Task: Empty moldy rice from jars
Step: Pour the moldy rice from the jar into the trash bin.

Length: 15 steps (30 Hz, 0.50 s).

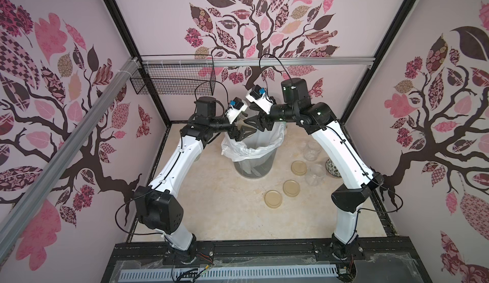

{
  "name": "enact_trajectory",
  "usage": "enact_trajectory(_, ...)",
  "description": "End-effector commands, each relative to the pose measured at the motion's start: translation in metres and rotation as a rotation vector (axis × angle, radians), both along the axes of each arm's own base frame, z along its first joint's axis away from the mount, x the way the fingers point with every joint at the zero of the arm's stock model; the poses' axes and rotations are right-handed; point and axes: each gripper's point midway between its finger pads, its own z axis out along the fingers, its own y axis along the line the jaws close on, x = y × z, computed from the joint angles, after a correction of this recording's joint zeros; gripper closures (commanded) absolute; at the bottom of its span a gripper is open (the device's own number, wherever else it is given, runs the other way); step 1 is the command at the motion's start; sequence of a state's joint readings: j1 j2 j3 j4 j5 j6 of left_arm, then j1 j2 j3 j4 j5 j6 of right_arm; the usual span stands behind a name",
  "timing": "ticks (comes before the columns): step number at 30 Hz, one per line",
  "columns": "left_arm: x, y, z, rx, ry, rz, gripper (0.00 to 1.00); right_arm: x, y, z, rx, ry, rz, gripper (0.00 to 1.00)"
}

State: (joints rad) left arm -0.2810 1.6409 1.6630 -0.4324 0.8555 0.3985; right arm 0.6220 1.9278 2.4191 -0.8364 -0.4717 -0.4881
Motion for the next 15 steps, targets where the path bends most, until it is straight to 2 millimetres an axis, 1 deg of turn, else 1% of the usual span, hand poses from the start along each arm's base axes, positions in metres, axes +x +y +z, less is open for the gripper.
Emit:
enact_trajectory(1, 0.000, -0.002, 0.031, -0.016, -0.122, -0.030, 0.33, -0.002, -0.001, -0.002, -0.022, -0.009, 0.015, 0.38)
enact_trajectory(6, 0.009, -0.003, 0.029, 0.001, -0.143, -0.024, 0.33, 0.006, 0.002, -0.021, -0.063, 0.009, 0.007, 0.49)
enact_trajectory(11, 0.014, -0.003, 0.026, 0.029, -0.166, -0.029, 0.32, 0.009, 0.006, -0.034, -0.085, 0.029, 0.024, 0.66)
enact_trajectory(13, 0.015, -0.003, 0.023, 0.052, -0.179, -0.032, 0.32, 0.007, 0.008, -0.040, -0.094, 0.039, 0.040, 0.70)
enact_trajectory(15, 0.014, -0.002, 0.019, 0.081, -0.200, -0.045, 0.31, 0.006, 0.008, -0.045, -0.099, 0.050, 0.055, 0.72)
